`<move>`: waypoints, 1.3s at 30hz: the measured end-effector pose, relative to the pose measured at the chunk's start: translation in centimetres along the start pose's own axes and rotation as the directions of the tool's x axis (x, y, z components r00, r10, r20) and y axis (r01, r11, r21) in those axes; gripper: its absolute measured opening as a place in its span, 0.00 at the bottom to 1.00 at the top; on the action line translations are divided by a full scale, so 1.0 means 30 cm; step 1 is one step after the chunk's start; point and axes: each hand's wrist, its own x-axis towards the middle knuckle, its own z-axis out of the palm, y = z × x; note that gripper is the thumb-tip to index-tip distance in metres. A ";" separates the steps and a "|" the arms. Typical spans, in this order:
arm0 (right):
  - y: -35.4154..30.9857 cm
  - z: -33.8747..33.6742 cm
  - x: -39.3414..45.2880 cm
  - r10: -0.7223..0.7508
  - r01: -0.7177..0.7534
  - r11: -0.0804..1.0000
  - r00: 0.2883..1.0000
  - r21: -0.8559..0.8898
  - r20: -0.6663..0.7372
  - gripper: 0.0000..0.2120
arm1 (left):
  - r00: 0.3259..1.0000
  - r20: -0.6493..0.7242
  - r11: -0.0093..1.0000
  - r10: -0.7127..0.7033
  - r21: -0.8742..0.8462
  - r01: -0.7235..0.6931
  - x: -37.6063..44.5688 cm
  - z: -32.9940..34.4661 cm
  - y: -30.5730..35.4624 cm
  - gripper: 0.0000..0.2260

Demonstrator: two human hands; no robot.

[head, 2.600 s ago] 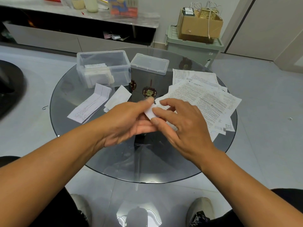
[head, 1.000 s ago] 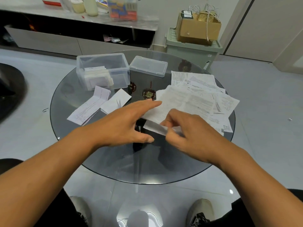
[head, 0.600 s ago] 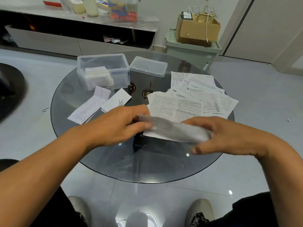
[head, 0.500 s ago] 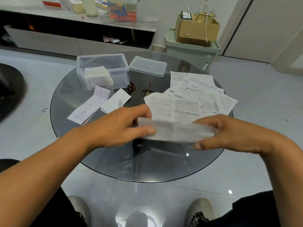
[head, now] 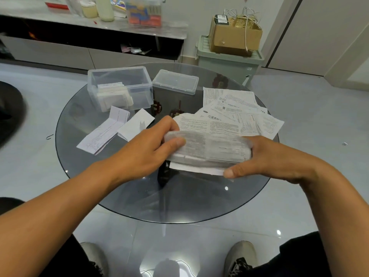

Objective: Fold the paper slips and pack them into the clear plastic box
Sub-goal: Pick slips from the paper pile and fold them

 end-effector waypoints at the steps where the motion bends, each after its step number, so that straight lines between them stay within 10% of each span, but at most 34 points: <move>1: 0.002 -0.005 -0.001 -0.002 0.002 0.999 1.000 0.037 -0.017 0.27 | 0.999 -0.038 1.000 0.005 -0.013 -0.005 -0.001 0.000 0.010 0.08; 7: 0.002 0.024 0.045 0.067 0.002 0.977 0.948 0.215 -0.312 0.11 | 0.990 0.006 0.925 -0.139 -0.355 0.132 0.013 0.021 0.029 0.33; 10: 0.018 0.067 0.088 0.141 -0.145 0.989 0.868 0.029 -0.476 0.17 | 0.990 -0.008 0.968 -0.143 -0.210 0.139 0.018 0.050 0.005 0.48; 17: 0.002 0.149 0.121 0.106 -0.310 0.920 0.787 -0.241 -0.607 0.47 | 0.981 -0.009 0.837 0.192 0.524 -0.159 0.027 0.067 -0.052 0.35; 21: 0.017 0.137 0.123 0.181 -0.398 0.896 0.732 -0.197 -0.657 0.44 | 0.952 0.231 0.835 0.201 0.467 -0.289 0.025 0.079 -0.059 0.22; 29: -0.010 0.077 0.105 0.184 -0.221 0.975 0.711 0.033 -0.679 0.35 | 0.956 0.254 0.862 0.147 0.441 -0.249 0.029 0.079 -0.043 0.18; 35: -0.057 0.130 0.099 0.030 0.147 0.955 0.815 0.257 -0.579 0.15 | 0.990 0.143 0.959 0.007 0.279 -0.047 0.028 0.070 -0.036 0.32; 39: -0.045 0.154 0.116 0.068 0.078 0.977 0.767 0.198 -0.638 0.17 | 0.991 0.124 0.974 -0.040 0.227 0.011 0.021 0.063 -0.031 0.37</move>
